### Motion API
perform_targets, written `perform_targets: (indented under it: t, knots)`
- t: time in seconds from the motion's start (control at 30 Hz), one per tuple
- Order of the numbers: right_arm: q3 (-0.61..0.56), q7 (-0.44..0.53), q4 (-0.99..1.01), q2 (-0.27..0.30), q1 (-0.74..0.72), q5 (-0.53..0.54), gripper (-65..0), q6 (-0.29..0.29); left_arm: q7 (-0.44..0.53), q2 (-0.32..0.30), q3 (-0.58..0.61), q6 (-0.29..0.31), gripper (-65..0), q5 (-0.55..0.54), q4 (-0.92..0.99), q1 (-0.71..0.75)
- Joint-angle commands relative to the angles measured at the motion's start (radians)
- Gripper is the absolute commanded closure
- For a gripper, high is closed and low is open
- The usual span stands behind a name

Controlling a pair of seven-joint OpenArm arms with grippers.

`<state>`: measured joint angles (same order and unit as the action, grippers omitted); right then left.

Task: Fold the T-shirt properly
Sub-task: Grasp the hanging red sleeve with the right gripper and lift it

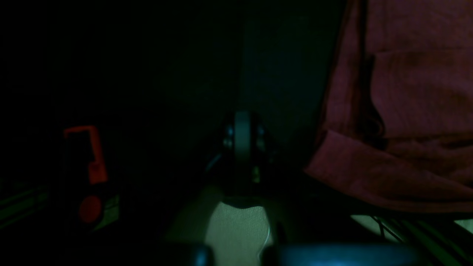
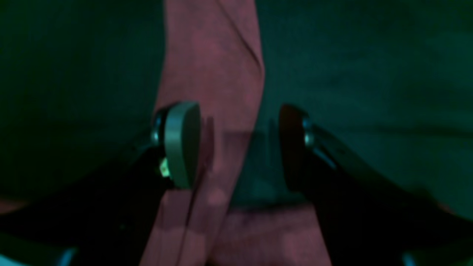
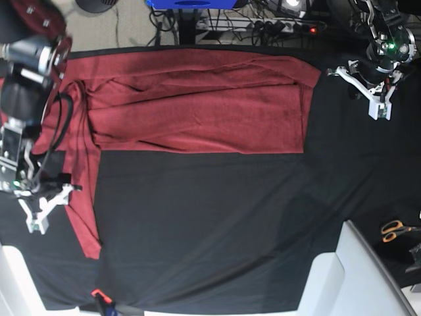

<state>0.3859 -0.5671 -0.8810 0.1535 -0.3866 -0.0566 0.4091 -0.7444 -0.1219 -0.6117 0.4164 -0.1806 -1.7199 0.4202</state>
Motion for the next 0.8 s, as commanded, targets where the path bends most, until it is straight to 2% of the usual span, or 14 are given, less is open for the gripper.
perform_targets:
  t: [0.0, 0.17, 0.3, 0.57, 0.6, 0.63, 0.7, 0.73, 0.77]
  knots:
    - [0.0, 0.04, 0.049, 0.011, -0.042, 0.01, -32.3, 0.007, 0.019, -0.009, -0.004, -0.003, 0.0, -0.006, -0.015, 0.003]
    - [0.0, 0.204, 0.317, 0.057, -0.11, 0.01, -32.1, 0.001, 0.019, -0.009, -0.004, -0.003, 0.0, -0.006, -0.015, 0.015]
    - [-0.002, 0.287, 0.421, 0.085, -0.128, 0.01, -32.1, 0.0, 0.019, -0.009, -0.004, -0.003, 0.0, -0.006, -0.015, 0.015]
    - [0.0, 0.282, 0.437, 0.111, -0.12, 0.013, -30.9, 0.0, 0.019, -0.008, -0.004, -0.003, 0.0, -0.006, -0.015, 0.013]
    - [0.0, 0.269, 0.437, 0.11, -0.119, 0.013, -27.8, 0.001, 0.019, -0.008, -0.004, -0.003, 0.0, -0.006, -0.015, 0.013]
    - [-0.002, 0.255, 0.437, 0.108, -0.114, 0.014, -21.0, 0.006, 0.019, -0.008, -0.003, -0.003, 0.0, -0.006, -0.015, 0.012]
    - [-0.005, 0.238, 0.429, 0.103, -0.108, 0.014, -3.6, 0.006, 0.019, -0.006, 0.0, -0.003, 0.0, -0.006, -0.015, 0.012]
    - [-0.005, 0.236, 0.429, 0.102, -0.108, 0.014, 0.0, 0.007, 0.019, -0.006, 0.0, -0.003, 0.0, -0.006, -0.015, 0.012]
    - [-0.006, 0.236, 0.429, 0.093, -0.107, 0.014, -0.2, 0.007, 0.019, -0.006, 0.0, -0.003, 0.0, -0.006, -0.015, 0.012]
